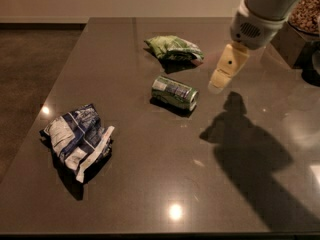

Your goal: Place green can upright

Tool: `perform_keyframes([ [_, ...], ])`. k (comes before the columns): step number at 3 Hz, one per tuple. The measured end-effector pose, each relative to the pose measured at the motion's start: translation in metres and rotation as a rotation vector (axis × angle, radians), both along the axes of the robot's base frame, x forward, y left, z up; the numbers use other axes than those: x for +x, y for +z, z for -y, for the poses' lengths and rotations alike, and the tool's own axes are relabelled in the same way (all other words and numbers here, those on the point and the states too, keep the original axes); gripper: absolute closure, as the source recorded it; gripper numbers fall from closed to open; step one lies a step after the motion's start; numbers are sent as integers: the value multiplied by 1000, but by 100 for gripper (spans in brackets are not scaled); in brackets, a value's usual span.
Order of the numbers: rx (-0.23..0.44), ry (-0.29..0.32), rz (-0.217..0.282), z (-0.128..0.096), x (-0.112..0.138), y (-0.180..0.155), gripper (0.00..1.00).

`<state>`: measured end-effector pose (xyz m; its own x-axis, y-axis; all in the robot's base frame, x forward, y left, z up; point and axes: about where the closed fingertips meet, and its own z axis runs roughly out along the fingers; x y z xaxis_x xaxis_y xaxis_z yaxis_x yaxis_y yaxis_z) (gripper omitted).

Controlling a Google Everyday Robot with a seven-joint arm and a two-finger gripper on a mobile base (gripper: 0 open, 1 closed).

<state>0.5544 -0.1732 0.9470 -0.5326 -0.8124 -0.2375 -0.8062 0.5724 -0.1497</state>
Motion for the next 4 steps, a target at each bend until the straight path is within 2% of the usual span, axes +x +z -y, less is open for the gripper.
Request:
perform_keyframes([
  [1,3,-47,-19,-27,26,-21,0],
  [2,-9,-29,-70,-67,40,-49,0],
  [4,-24,18,-126,-99,40,-76,0],
])
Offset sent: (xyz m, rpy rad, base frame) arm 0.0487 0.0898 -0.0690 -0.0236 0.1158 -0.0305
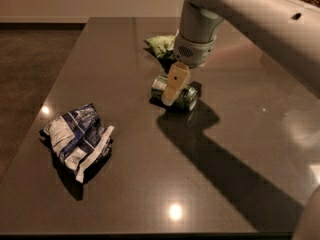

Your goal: Place green can upright

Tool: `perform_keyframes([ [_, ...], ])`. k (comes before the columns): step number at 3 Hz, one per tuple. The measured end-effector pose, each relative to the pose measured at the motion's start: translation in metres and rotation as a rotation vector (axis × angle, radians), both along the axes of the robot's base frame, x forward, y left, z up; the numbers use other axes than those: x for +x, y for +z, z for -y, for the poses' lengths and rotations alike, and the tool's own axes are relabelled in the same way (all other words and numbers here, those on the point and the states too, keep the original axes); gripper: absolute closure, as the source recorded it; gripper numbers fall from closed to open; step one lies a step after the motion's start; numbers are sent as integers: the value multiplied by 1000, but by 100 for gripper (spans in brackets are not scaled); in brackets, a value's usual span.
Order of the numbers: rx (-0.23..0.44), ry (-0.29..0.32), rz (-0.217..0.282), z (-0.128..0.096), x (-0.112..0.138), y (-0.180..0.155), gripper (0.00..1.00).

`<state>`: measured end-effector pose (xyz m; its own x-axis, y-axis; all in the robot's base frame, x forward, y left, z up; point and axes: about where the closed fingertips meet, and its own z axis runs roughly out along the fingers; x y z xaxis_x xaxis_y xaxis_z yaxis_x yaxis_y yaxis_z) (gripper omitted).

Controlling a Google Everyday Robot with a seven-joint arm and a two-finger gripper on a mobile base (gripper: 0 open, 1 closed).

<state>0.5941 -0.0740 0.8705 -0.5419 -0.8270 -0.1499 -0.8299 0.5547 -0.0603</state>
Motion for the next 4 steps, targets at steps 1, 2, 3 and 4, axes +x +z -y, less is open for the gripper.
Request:
perform_keyframes([
  [1,-14,15,-24,-6,-2,-13,0],
  [2,-30,32,-46,-8,-8,-19,15],
  [3,-44,54,-59,-9,-14,-19,39],
  [4,-61,99,-50,-12,-17,-11,62],
])
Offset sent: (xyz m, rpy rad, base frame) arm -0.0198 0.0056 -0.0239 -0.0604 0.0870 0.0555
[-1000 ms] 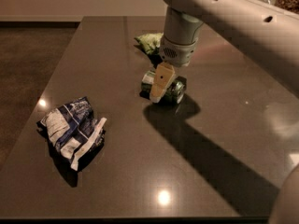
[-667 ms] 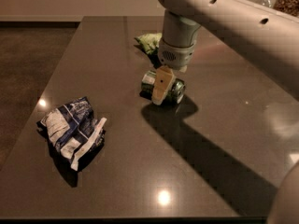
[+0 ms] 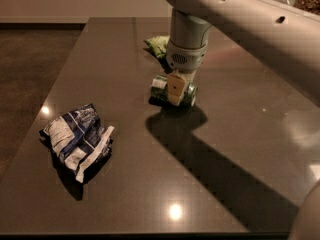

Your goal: Place green can upright

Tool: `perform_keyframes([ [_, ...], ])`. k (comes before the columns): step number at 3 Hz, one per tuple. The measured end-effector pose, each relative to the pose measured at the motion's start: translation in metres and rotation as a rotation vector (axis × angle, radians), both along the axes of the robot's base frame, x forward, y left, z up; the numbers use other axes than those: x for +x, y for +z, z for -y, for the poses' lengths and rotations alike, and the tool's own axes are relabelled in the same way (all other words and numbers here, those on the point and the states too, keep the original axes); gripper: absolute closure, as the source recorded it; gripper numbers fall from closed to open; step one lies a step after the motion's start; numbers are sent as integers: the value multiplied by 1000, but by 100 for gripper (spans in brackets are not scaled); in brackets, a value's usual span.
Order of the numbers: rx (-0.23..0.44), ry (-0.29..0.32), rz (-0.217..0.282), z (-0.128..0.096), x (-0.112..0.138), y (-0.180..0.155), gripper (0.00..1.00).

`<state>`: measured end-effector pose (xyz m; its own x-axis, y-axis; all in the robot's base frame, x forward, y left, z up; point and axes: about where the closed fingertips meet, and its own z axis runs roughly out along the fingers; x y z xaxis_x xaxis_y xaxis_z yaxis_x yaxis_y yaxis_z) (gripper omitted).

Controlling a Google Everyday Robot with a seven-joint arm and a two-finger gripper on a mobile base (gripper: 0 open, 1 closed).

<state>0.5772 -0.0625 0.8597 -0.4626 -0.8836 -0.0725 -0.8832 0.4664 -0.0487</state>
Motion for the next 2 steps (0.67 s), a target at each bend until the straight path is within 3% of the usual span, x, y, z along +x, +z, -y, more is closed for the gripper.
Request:
perform_keyframes([
  [1,-82,141,49,0,8,28,93],
  [2,-181,290,114,8,22,50,100],
])
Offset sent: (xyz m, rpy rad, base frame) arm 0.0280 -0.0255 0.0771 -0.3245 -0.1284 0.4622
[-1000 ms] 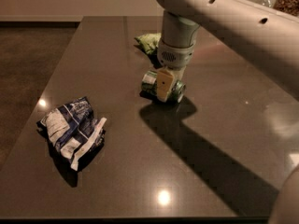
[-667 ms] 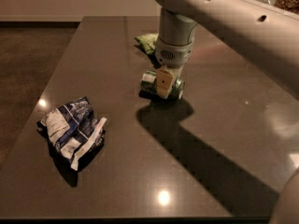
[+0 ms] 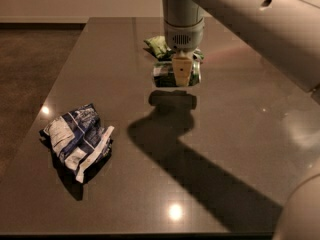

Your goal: Place green can upright

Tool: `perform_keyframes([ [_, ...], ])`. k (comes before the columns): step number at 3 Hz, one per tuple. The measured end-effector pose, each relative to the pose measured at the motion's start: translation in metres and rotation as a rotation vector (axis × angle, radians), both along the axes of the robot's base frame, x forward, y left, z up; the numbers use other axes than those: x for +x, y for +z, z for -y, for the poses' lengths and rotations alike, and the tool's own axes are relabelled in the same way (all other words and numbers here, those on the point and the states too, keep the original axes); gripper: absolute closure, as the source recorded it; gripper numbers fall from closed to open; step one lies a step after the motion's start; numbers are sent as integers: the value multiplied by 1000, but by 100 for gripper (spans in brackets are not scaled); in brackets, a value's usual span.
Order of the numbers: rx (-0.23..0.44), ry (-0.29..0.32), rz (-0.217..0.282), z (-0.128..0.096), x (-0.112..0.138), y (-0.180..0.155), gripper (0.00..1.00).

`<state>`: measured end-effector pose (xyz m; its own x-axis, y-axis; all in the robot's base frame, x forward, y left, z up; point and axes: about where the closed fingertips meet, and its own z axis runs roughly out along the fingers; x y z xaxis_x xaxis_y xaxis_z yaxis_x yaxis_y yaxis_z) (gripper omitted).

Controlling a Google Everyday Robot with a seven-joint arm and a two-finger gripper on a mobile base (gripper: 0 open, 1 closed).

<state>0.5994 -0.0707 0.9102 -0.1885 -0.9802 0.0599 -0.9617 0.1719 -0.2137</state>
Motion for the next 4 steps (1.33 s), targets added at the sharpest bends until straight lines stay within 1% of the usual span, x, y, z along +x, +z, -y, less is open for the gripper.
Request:
perform_keyframes([
  [1,-74,149,85,11,8,19,100],
  [2,-180,325,187,24,9,35,100],
  [3,-276,510,277,34,6,38,100],
  [4,-336,676,362,33,9,45,100],
])
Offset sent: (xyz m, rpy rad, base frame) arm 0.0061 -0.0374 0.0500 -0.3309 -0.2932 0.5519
